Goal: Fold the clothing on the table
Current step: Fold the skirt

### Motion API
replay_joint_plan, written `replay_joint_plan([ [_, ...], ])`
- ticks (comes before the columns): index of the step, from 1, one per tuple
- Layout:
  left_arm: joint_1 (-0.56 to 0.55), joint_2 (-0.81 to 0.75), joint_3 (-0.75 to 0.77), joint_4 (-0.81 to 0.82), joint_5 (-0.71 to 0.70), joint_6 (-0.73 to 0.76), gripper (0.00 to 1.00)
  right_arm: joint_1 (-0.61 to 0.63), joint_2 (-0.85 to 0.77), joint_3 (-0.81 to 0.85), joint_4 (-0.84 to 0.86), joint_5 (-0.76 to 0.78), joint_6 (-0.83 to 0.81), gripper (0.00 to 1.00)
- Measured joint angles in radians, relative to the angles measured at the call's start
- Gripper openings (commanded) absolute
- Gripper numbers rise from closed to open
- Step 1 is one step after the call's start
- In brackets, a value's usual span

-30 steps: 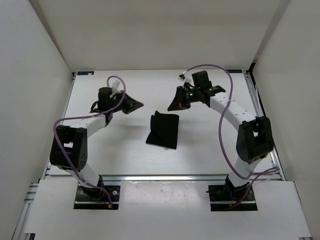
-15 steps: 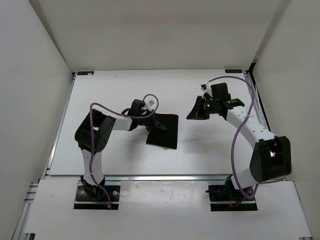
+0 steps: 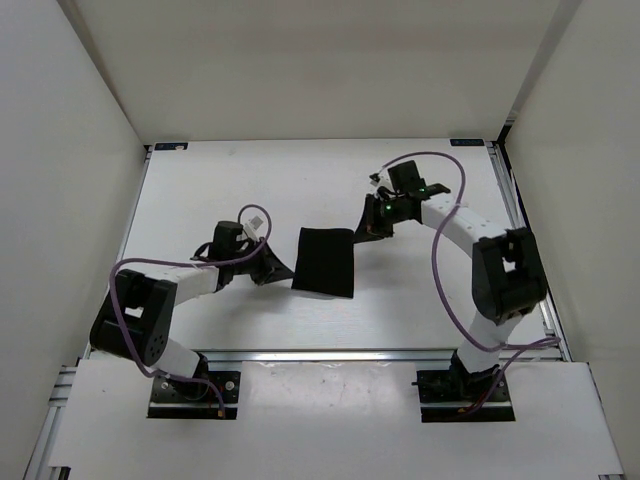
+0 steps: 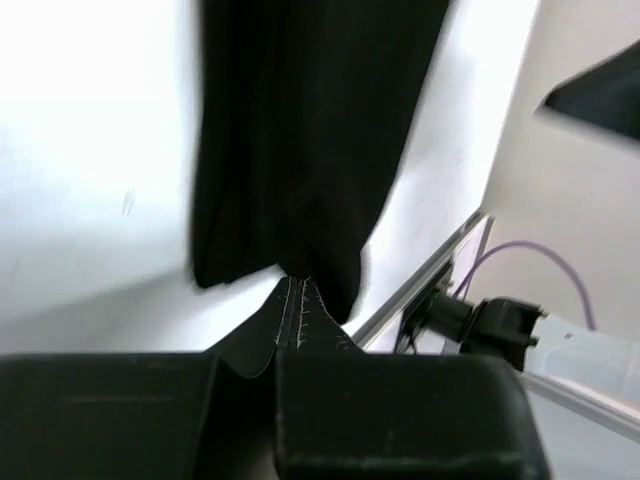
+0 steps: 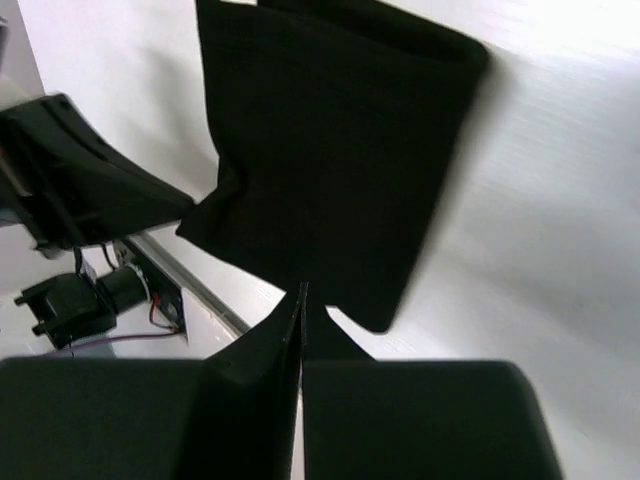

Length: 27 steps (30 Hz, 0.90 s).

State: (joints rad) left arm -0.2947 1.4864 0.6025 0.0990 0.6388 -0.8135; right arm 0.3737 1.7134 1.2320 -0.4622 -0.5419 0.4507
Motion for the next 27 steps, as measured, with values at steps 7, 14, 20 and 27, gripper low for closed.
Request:
replay_joint_plan([
  [7,0.01,-0.004,-0.055,-0.032,-0.012,-0.004,0.0,0.12,0.225,0.247,-0.039,-0.078,-0.026,0.0],
  [14,0.148,-0.042,-0.021,-0.076,-0.024,0.012,0.0,0.255,0.343,0.297,-0.05,-0.155,-0.032,0.0],
  [20,0.209,-0.081,-0.018,-0.084,-0.024,0.016,0.0,0.334,0.401,0.284,-0.06,-0.19,-0.032,0.0],
  [27,0.215,-0.085,-0.024,-0.092,-0.024,0.016,0.0,0.341,0.471,0.277,-0.065,-0.161,-0.04,0.0],
])
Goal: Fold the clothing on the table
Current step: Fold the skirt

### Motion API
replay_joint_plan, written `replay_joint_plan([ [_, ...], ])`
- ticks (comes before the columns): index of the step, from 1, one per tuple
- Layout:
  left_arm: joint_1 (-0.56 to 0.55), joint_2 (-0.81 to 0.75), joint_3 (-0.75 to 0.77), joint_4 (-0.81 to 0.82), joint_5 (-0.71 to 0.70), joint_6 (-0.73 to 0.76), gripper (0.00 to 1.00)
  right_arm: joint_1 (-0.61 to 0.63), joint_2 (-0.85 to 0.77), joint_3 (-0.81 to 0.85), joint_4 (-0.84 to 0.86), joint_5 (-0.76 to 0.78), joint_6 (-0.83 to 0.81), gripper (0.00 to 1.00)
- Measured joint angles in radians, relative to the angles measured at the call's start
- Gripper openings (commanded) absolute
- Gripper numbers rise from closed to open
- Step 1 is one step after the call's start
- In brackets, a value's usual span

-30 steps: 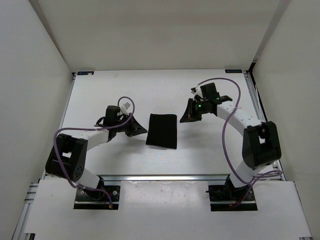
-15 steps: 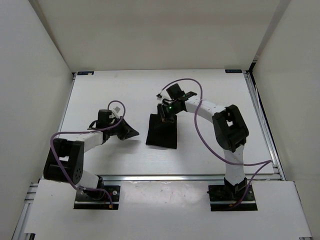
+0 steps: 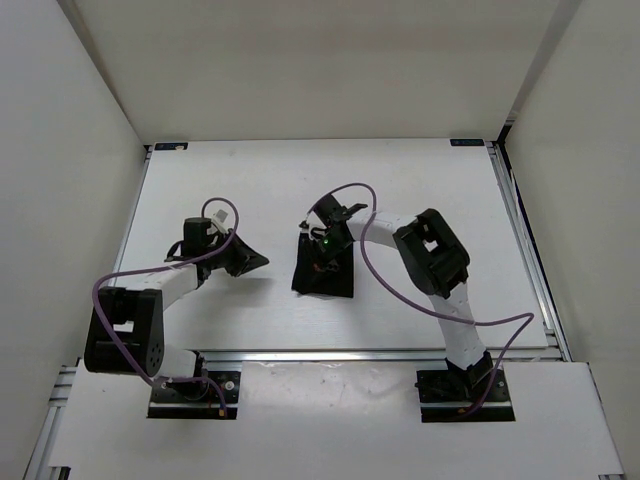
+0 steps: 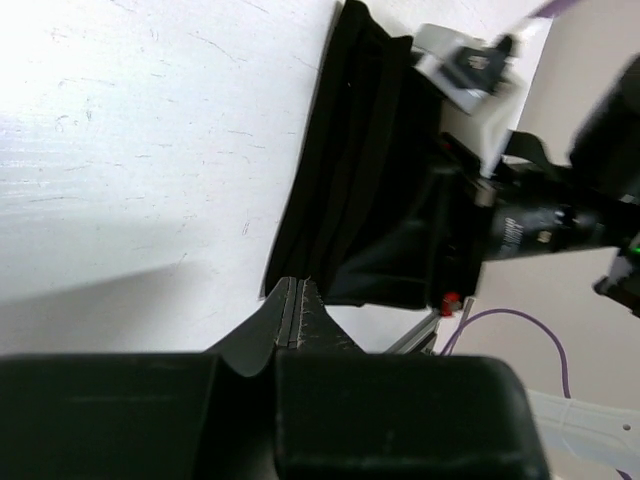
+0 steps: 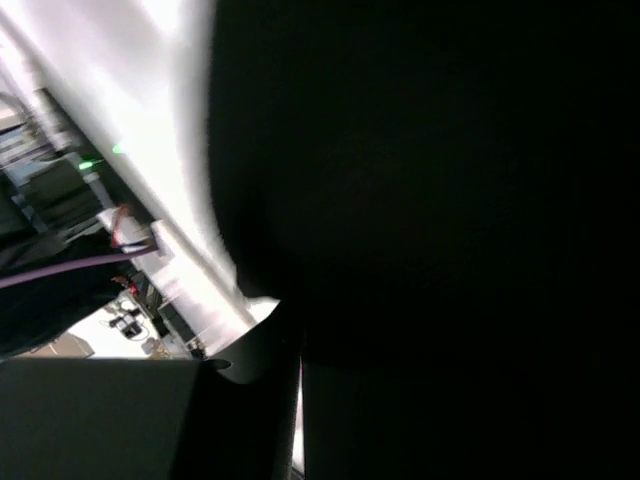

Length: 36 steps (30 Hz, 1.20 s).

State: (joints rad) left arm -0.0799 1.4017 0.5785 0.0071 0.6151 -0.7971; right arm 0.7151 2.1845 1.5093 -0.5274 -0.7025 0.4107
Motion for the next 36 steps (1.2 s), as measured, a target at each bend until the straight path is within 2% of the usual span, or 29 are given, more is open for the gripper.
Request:
replay_joint_plan([
  [10,0.004,-0.019,-0.016,-0.008,-0.001,-0.001,0.0,-0.008,0.027,0.082,-0.056,0.057,-0.04,0.0],
  [14,0.003,-0.039,-0.028,0.005,0.004,-0.01,0.0,-0.046,-0.076,0.079,-0.076,0.064,-0.05,0.04],
  [16,-0.002,-0.045,-0.04,0.009,0.004,-0.014,0.0,-0.082,-0.185,0.059,-0.065,0.064,-0.048,0.12],
  [17,-0.004,-0.046,-0.045,0.008,0.003,-0.014,0.02,-0.108,-0.256,0.034,-0.059,0.064,-0.045,0.15],
  [19,-0.018,-0.049,-0.049,-0.013,-0.006,0.004,0.09,-0.183,-0.413,-0.034,-0.035,0.066,-0.041,0.27],
  [20,-0.028,-0.053,-0.049,-0.03,-0.014,0.018,0.24,-0.224,-0.487,-0.077,-0.028,0.07,-0.039,0.29],
  [22,-0.053,-0.069,-0.049,-0.077,-0.045,0.058,0.44,-0.328,-0.633,-0.185,-0.021,0.092,-0.04,0.42],
  [24,-0.077,-0.088,-0.048,-0.13,-0.084,0.102,0.48,-0.431,-0.742,-0.301,-0.031,0.126,-0.037,0.48],
  [25,-0.089,-0.096,-0.047,-0.163,-0.107,0.128,0.55,-0.478,-0.782,-0.362,-0.037,0.144,-0.039,0.54],
  [26,-0.098,-0.103,-0.043,-0.195,-0.127,0.158,0.56,-0.524,-0.816,-0.428,-0.041,0.158,-0.041,0.6],
  [29,-0.115,-0.119,-0.029,-0.295,-0.172,0.234,0.57,-0.635,-0.889,-0.608,-0.079,0.187,-0.042,0.67],
  [32,-0.106,-0.144,-0.022,-0.36,-0.189,0.286,0.53,-0.703,-0.947,-0.722,-0.109,0.204,-0.044,0.68],
  [33,-0.101,-0.154,-0.022,-0.378,-0.19,0.296,0.47,-0.71,-0.964,-0.741,-0.114,0.207,-0.044,0.68],
  [36,-0.082,-0.171,-0.022,-0.406,-0.185,0.318,0.45,-0.707,-0.99,-0.754,-0.115,0.207,-0.044,0.67],
])
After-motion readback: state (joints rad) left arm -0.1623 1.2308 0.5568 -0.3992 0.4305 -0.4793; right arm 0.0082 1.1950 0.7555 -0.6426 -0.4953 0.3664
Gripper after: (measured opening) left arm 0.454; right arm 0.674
